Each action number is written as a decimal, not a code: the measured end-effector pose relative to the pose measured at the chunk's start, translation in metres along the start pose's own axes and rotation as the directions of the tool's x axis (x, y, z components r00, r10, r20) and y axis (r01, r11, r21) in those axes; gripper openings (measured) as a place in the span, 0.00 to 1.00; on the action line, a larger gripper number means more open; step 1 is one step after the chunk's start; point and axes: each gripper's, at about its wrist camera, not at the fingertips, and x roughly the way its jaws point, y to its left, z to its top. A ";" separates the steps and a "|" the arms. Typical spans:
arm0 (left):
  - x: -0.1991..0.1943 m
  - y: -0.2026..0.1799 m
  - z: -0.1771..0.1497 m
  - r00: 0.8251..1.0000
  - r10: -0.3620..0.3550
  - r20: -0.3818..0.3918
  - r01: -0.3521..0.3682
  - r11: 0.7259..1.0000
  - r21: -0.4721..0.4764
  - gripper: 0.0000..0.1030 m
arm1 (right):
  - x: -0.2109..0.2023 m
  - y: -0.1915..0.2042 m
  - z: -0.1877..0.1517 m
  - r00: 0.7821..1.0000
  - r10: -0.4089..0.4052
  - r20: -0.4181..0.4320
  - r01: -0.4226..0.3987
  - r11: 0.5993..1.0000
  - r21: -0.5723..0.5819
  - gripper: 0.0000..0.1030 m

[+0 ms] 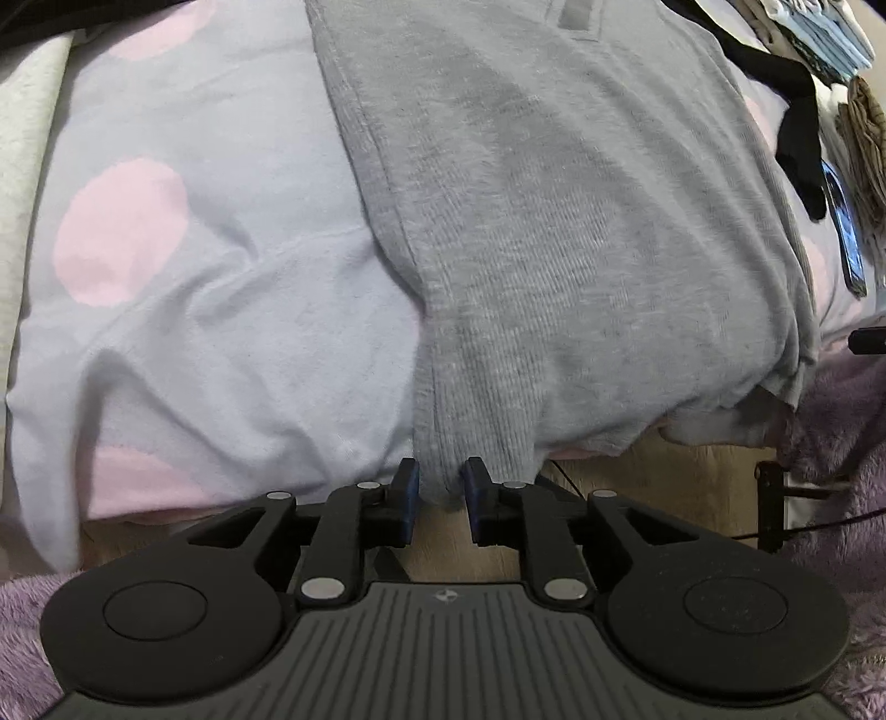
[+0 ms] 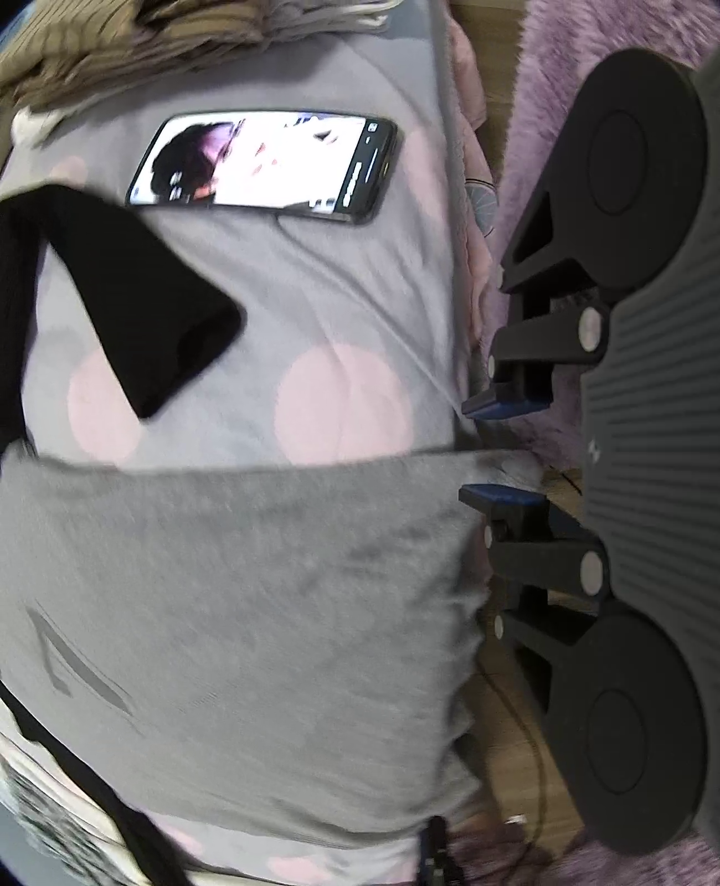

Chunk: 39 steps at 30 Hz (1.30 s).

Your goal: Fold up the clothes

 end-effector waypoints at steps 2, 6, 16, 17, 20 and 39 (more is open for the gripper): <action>-0.001 -0.001 0.001 1.000 0.002 0.007 -0.002 1.000 0.002 0.14 | 0.001 -0.004 0.000 1.000 0.022 -0.006 -0.022 1.000 0.021 0.27; -0.001 -0.004 0.002 1.000 0.020 0.005 -0.020 1.000 0.010 0.10 | 0.010 -0.001 -0.003 0.998 0.047 -0.038 -0.046 0.999 0.025 0.27; -0.003 -0.004 0.001 1.000 0.027 0.006 -0.027 1.000 0.005 0.04 | 0.047 0.007 0.002 0.995 0.025 -0.097 -0.022 0.999 0.031 0.27; -0.003 -0.003 0.001 1.000 0.026 0.007 -0.026 1.000 0.002 0.04 | 0.050 0.008 0.003 0.994 0.033 -0.103 -0.030 0.999 0.032 0.27; -0.004 -0.003 -0.001 1.000 0.023 0.010 -0.023 1.000 -0.003 0.02 | 0.058 0.012 0.004 0.994 0.037 -0.102 -0.034 0.999 0.032 0.08; -0.107 0.046 -0.008 0.995 -0.098 0.011 0.098 0.994 -0.047 0.01 | -0.034 0.001 -0.003 0.974 0.211 -0.079 -0.213 0.977 -0.014 0.04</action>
